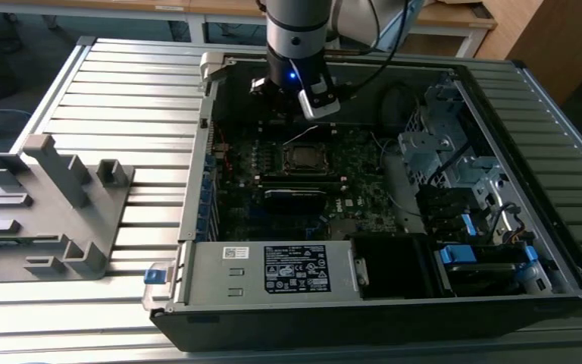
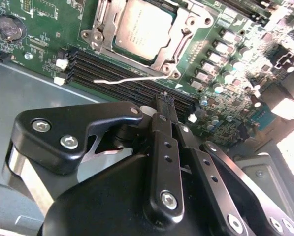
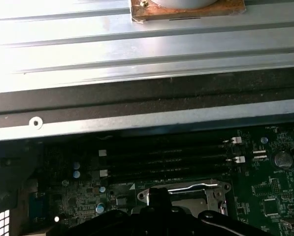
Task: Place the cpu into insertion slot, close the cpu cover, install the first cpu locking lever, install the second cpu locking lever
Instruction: 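Install the first cpu locking lever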
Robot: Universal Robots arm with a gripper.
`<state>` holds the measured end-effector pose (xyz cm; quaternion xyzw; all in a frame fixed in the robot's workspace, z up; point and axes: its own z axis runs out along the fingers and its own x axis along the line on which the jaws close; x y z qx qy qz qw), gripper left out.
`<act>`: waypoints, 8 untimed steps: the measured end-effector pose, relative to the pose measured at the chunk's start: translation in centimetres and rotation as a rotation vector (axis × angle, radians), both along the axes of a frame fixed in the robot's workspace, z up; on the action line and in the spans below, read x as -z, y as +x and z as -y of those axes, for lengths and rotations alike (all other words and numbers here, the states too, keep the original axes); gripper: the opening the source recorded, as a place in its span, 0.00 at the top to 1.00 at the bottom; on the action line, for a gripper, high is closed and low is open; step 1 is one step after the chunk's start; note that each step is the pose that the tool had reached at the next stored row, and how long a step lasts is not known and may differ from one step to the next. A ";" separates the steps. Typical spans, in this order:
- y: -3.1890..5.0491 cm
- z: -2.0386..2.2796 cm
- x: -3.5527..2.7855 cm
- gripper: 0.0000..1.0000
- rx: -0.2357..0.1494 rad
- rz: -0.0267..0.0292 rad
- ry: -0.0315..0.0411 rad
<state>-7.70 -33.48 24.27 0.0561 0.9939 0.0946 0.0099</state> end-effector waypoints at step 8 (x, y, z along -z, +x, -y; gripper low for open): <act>0.94 -0.29 0.76 0.89 0.000 -0.0001 -0.0006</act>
